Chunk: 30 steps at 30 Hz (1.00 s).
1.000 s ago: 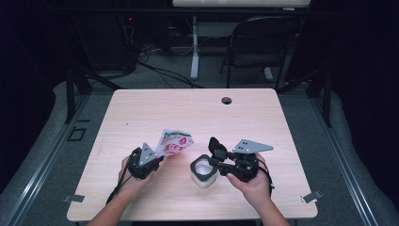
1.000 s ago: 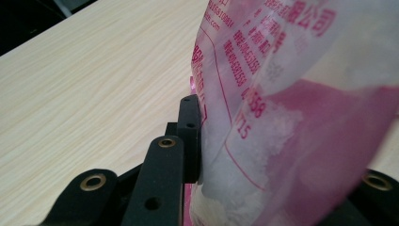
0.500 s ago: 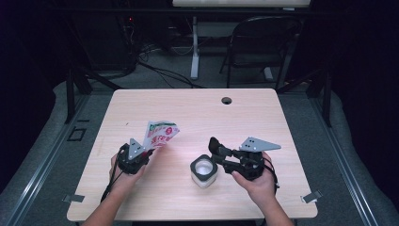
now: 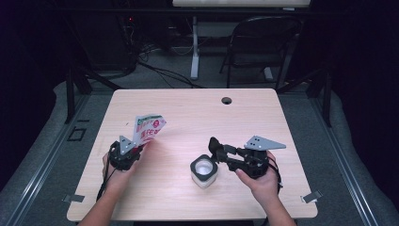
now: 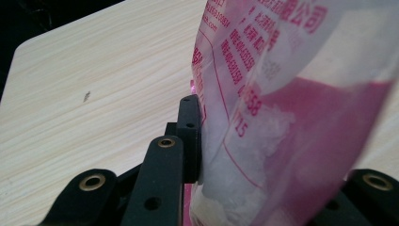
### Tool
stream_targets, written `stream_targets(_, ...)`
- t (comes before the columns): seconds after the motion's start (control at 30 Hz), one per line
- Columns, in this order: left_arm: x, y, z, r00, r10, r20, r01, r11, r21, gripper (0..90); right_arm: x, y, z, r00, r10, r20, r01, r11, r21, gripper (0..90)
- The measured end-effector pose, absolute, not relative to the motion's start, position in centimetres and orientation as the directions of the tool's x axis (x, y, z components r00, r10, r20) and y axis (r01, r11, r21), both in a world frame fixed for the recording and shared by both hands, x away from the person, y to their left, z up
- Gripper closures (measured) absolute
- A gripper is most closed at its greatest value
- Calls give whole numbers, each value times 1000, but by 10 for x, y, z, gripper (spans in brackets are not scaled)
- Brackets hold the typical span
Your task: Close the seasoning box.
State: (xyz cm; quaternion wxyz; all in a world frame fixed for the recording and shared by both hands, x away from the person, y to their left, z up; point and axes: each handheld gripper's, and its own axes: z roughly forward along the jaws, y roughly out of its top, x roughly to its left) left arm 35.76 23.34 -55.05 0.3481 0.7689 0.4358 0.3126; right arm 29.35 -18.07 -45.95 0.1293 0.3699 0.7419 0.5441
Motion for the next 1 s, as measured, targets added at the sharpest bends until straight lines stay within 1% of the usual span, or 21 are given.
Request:
stream_targets(0.1, 359, 237, -551, 405, 895, 188, 460, -377, 804, 755, 294, -181, -460, -691, 691, 212, 412, 134, 901, 583)
stream_targets(0.23, 358, 242, -552, 379, 898, 223, 467, -394, 792, 754, 296, -182, -461, -687, 694, 217, 415, 129, 901, 583)
stream_targets(0.27, 358, 243, -552, 368, 897, 244, 462, -405, 789, 753, 297, -182, -461, -687, 694, 218, 416, 129, 900, 583)
stream_targets(0.5, 362, 244, -558, 362, 895, 260, 488, -419, 765, 737, 296, -184, -462, -682, 696, 225, 417, 117, 901, 582)
stream_targets(0.77, 362, 243, -559, 367, 897, 246, 493, -411, 767, 709, 296, -188, -463, -678, 698, 230, 424, 117, 898, 582)
stream_targets(0.87, 361, 245, -559, 371, 901, 225, 492, -396, 775, 693, 296, -187, -464, -675, 703, 225, 424, 119, 898, 580)
stream_targets(1.0, 361, 245, -559, 384, 902, 198, 486, -380, 787, 647, 296, -187, -464, -677, 699, 231, 423, 112, 899, 580)
